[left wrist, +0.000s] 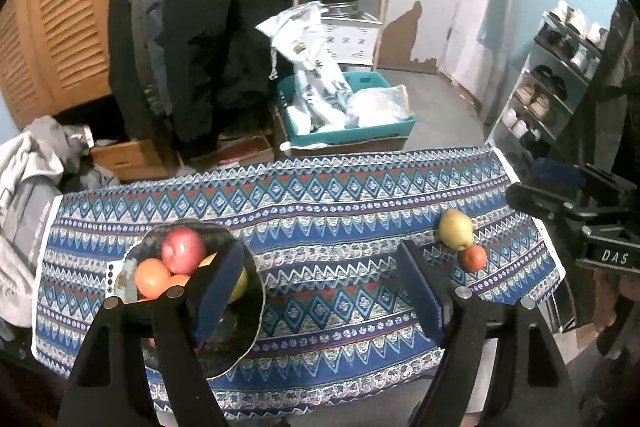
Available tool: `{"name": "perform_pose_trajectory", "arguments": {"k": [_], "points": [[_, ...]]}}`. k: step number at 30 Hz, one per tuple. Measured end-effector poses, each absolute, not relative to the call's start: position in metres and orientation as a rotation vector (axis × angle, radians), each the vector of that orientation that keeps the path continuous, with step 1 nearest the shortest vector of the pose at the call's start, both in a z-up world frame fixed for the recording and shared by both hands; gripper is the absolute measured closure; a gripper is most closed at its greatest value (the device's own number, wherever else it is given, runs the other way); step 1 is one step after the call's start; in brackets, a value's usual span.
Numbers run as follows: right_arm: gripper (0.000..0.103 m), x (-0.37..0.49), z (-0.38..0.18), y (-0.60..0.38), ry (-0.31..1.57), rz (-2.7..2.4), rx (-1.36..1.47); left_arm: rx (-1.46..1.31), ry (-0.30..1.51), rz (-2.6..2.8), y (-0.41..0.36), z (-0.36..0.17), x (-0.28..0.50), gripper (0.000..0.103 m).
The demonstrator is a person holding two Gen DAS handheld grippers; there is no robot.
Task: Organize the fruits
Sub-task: 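Move both grippers back to the last pear and orange on the cloth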
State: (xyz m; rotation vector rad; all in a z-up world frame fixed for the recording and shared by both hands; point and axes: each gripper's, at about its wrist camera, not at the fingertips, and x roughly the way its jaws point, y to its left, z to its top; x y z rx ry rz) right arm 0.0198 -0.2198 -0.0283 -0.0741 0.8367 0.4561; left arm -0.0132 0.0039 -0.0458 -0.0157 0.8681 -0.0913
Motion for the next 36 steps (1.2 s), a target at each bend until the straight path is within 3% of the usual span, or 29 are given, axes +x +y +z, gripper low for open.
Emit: {"name": "perform_pose_trajectory", "arguments": {"k": [21,36], "points": [[0.022,0.041,-0.077,-0.298,0.935,0.324,-0.004,0.045,0.940,-0.181,-0.055,-0.077,0.015,0.023],[0.022,0.069,-0.188,-0.327,1.173,0.266,0.026,0.067,1.065,-0.208,-0.075,-0.150,0.046,0.023]]}}
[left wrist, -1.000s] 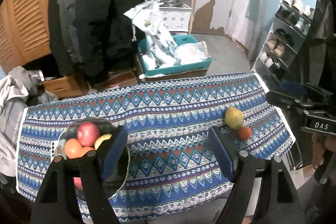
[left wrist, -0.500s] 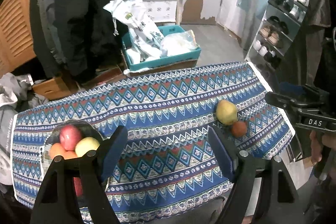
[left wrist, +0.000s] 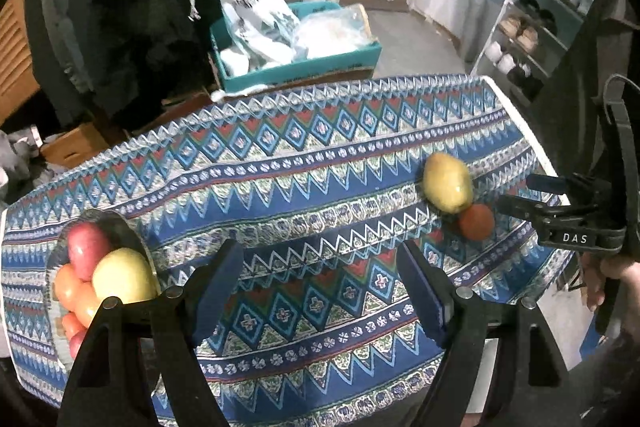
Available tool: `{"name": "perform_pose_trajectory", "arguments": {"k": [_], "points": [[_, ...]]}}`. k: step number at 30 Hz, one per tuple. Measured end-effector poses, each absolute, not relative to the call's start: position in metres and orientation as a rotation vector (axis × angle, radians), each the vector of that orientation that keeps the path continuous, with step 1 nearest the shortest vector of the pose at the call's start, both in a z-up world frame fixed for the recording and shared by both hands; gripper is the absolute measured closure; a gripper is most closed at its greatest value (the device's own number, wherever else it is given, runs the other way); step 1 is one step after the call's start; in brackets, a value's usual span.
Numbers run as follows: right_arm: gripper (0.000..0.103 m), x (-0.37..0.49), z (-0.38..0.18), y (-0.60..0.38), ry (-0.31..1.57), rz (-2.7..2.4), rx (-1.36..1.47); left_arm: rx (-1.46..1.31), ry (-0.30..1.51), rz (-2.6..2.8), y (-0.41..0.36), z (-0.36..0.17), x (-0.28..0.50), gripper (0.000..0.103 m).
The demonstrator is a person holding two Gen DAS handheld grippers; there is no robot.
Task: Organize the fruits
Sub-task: 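Move both grippers back to the last pear and orange on the cloth, then grasp the small orange with the right gripper while the left gripper grasps the yellow pear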
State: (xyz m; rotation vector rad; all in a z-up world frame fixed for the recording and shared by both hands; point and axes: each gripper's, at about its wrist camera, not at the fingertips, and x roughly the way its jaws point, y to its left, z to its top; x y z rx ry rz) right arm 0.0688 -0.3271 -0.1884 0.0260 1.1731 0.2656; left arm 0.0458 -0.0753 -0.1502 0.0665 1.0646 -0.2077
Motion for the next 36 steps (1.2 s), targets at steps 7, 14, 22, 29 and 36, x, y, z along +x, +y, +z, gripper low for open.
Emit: {"name": "perform_pose_trajectory", "arguments": {"k": [7,14,22,29,36], "points": [[0.022,0.072,-0.226,-0.326,1.246,0.265,0.028,0.118,1.100,-0.215,-0.086,-0.176,0.053,0.023],[0.031,0.077,-0.253,-0.321,1.283,0.278,0.023,0.154,1.136,-0.218,-0.094,-0.198,0.057,0.023],[0.056,0.078,-0.267,-0.321,1.301,0.278,0.021,0.127,1.172,-0.236,-0.101,-0.210,0.065,0.023],[0.056,0.079,-0.238,-0.353,1.253,0.223,0.063,0.085,1.177,-0.288,-0.120,-0.206,0.074,0.023],[0.056,0.083,-0.210,-0.379,1.174,0.160,0.033,0.060,1.194,-0.347,-0.153,-0.204,0.091,0.023]]}}
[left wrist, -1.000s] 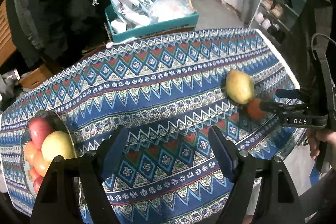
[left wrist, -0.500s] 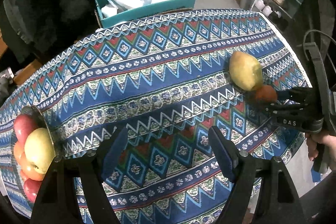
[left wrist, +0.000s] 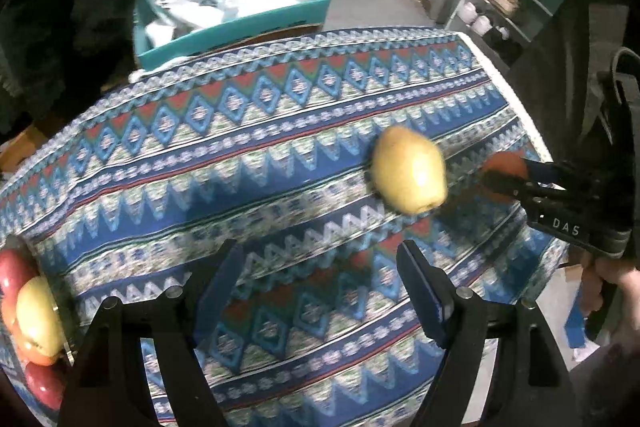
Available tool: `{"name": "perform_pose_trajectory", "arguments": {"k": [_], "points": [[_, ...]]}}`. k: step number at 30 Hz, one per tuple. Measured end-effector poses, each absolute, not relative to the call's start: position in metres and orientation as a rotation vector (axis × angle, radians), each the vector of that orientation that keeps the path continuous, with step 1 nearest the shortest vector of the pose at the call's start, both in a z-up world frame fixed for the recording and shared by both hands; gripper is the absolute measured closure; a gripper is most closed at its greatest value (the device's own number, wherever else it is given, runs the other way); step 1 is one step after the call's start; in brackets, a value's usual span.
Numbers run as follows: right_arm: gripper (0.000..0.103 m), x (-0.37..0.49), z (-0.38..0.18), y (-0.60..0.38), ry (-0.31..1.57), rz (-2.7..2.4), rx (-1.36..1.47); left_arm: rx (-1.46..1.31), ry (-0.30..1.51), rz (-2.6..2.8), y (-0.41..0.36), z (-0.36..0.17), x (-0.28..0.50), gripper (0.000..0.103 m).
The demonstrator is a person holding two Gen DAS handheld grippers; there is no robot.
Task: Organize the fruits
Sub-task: 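Grasp the small orange with the right gripper while the left gripper grasps the yellow pear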
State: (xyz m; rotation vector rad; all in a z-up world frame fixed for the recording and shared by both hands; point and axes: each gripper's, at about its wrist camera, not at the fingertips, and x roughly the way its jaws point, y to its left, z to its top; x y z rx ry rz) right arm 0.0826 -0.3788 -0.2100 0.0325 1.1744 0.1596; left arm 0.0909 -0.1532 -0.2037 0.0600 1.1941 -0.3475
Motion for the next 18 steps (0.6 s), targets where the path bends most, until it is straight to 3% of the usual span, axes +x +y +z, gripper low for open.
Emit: {"name": "perform_pose_trajectory", "arguments": {"k": [18], "points": [[0.056,0.097,-0.203,-0.427,1.154,0.096,0.165,0.021,1.286,-0.381,-0.243,-0.241,0.142,0.020]]}}
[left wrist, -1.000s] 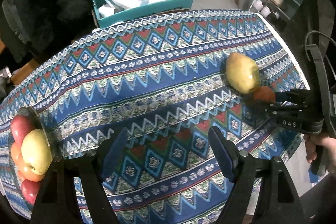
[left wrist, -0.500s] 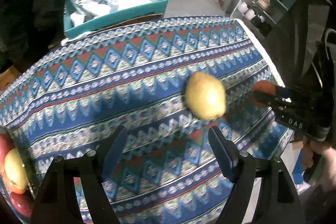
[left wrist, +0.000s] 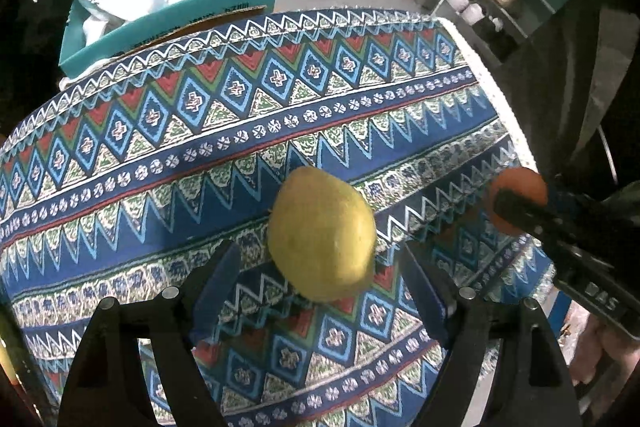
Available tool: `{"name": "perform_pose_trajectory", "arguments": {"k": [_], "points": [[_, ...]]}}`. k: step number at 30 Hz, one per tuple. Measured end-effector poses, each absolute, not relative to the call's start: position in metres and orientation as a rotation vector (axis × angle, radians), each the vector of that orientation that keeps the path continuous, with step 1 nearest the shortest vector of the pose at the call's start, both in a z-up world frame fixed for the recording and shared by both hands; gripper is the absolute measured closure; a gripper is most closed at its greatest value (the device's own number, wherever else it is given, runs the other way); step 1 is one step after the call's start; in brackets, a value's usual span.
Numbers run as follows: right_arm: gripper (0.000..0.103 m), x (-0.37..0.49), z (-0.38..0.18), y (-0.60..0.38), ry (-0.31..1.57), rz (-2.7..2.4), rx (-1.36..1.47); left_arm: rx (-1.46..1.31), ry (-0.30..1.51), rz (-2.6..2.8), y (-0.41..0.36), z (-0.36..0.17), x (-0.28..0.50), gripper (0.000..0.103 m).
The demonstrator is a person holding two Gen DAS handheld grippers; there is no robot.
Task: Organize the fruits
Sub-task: 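Grasp the small orange with the right gripper while the left gripper grasps the yellow pear, then lift the pear and orange and carry them toward the glass plate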
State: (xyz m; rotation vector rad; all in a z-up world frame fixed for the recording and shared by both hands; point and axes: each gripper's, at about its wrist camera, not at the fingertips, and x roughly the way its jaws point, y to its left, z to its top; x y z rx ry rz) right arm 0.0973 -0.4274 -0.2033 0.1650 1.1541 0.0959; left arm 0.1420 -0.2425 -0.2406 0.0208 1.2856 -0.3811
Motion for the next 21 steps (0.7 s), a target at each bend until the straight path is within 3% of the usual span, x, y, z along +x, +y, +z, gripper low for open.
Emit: {"name": "perform_pose_trajectory", "arguments": {"k": [12,15,21], "points": [[0.056,0.101,-0.224,-0.431,1.189,0.091,0.192,-0.028,1.344,-0.359,-0.257,-0.276,0.159,0.021],[0.056,0.101,-0.227,-0.430,1.194,0.092,0.188,0.005,1.352,-0.372,-0.261,-0.278,0.158,0.035],[0.056,0.100,-0.226,-0.428,1.191,0.095,0.170,0.001,1.330,-0.374,-0.257,-0.276,0.154,0.035]]}}
